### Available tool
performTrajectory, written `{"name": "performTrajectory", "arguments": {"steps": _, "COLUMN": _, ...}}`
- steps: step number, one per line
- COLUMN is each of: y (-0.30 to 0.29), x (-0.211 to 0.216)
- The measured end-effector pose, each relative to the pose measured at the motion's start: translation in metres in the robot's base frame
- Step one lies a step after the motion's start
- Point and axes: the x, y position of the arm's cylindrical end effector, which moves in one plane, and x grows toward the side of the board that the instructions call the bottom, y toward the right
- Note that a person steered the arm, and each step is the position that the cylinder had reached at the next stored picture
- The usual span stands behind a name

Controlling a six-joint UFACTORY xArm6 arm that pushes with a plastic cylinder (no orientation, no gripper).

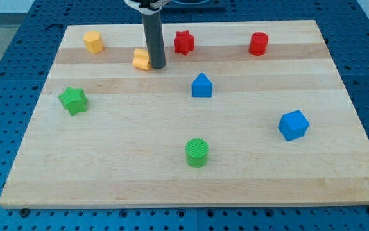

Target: Move the red star to the center of the board

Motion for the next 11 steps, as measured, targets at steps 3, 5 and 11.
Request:
{"name": "performTrajectory", "arguments": {"steps": 3, "y": -0.001, "x": -0.079}}
{"name": "performTrajectory", "arguments": {"steps": 5, "y": 0.085, "x": -0.105}}
{"name": "performTrajectory", "arguments": {"steps": 11, "y": -0.047, "x": -0.015}}
